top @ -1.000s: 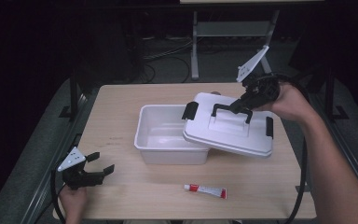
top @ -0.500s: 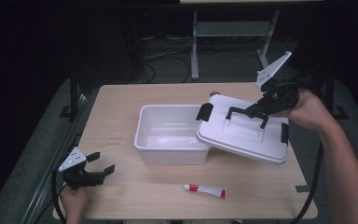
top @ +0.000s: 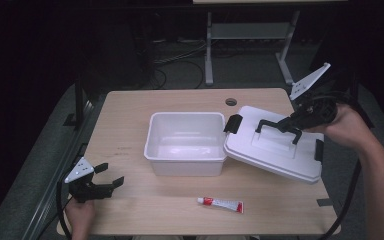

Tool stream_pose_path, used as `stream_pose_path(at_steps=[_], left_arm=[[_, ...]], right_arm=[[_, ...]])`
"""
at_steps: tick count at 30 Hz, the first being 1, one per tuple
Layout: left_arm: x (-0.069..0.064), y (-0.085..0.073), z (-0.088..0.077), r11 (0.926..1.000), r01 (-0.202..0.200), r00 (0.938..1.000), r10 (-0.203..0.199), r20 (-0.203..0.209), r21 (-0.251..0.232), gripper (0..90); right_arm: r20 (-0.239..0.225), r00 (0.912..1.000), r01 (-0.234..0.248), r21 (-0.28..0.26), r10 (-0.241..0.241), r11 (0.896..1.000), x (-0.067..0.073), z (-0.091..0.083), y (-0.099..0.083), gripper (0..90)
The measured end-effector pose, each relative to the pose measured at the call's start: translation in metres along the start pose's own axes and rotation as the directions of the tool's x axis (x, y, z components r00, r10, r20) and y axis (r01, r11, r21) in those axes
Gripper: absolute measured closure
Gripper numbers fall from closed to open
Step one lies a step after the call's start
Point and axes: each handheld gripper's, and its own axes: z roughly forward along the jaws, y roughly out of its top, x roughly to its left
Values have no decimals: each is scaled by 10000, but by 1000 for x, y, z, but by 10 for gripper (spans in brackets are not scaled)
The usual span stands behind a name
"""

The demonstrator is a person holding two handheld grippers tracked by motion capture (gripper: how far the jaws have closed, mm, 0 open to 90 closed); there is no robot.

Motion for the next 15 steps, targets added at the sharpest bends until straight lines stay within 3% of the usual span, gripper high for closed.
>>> stream_pose_path(at_steps=[15], left_arm=[[0, 0, -1, 9999, 130, 9999, -129, 59, -96, 147]], right_arm=[[-119, 9973, -723, -53, 723, 9974, -3, 13, -44, 842]])
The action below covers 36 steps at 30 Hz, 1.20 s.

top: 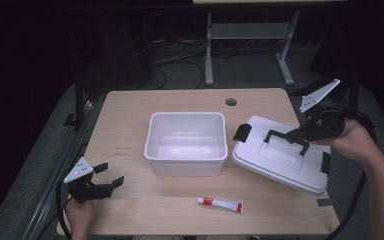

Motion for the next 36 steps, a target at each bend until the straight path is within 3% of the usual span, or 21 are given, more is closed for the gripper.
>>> stream_pose_path(at_steps=[16, 36], left_arm=[[0, 0, 0, 10000, -34, 10000, 34, 2, 28, 147], [1, 1, 1, 9999, -131, 9999, 131, 33, 27, 147]], right_arm=[[-99, 9984, -549, 236, 551, 9982, -4, 36, -33, 842], [-490, 9926, -1083, 586, 1112, 9924, -19, 88, -54, 841]])
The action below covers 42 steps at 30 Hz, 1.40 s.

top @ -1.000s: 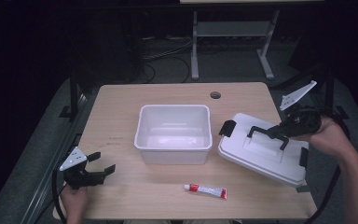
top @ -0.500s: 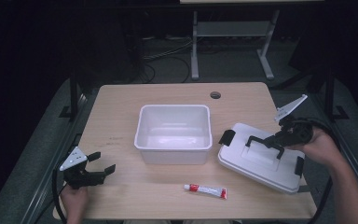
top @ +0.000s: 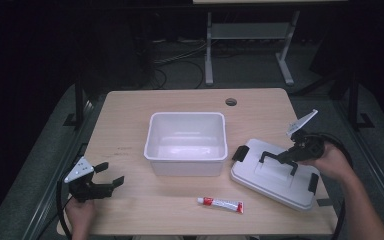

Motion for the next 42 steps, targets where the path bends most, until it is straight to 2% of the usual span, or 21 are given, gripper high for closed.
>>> stream_pose_path(at_steps=[8, 19, 23, 27, 34, 40, 42], left_arm=[[1, 0, 0, 10000, 80, 10000, -80, -6, -13, 147], [0, 0, 3, 9999, 122, 9999, -123, 20, 91, 147], [0, 0, 3, 9999, 104, 9999, -104, 39, 98, 147], [0, 0, 3, 9999, 87, 10000, -87, 47, 112, 147], [-2, 0, 3, 9999, 51, 10000, -52, 52, 124, 147], [-2, 0, 2, 9999, 91, 10000, -91, 13, 116, 147], [-2, 0, 2, 9999, 54, 10000, -54, 9, 96, 147]], right_arm=[[-23, 9997, -255, -31, 255, 9997, -2, 13, -5, 840], [-185, 9992, -356, -156, 353, 9992, -3, 14, -8, 818], [-62, 9985, -555, -505, 553, 9972, -3, 5, -8, 782], [219, 9987, -453, -730, 470, 9963, 1, -8, -6, 777], [453, 9983, -334, -678, 365, 9971, 11, -19, -6, 754], [555, 9980, -270, -562, 301, 9981, 19, -21, -8, 713], [508, 9983, -247, -692, 282, 9973, 22, -22, -9, 704]])
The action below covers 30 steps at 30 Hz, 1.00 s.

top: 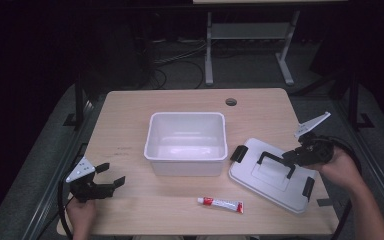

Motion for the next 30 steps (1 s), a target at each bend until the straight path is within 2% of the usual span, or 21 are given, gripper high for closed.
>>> stream_pose_path(at_steps=[5, 9, 21, 30], left_arm=[[0, 0, -1, 10000, 42, 10000, -42, -28, -72, 147], [0, 0, -2, 10000, 9, 10000, -9, -25, -48, 147], [-3, 0, -2, 10000, -97, 9999, 97, 35, -17, 147], [-4, 0, -2, 10000, -84, 9999, 84, 64, -30, 147]], right_arm=[[-163, 9999, -19, -121, 17, 9999, 8, 5, -4, 633], [-303, 9995, 22, -92, -25, 10000, 14, 11, -6, 615], [-625, 9973, 394, -35, -396, 9992, 38, 27, -4, 503], [-773, 9932, 884, 122, -872, 9960, 53, 42, 2, 452]])
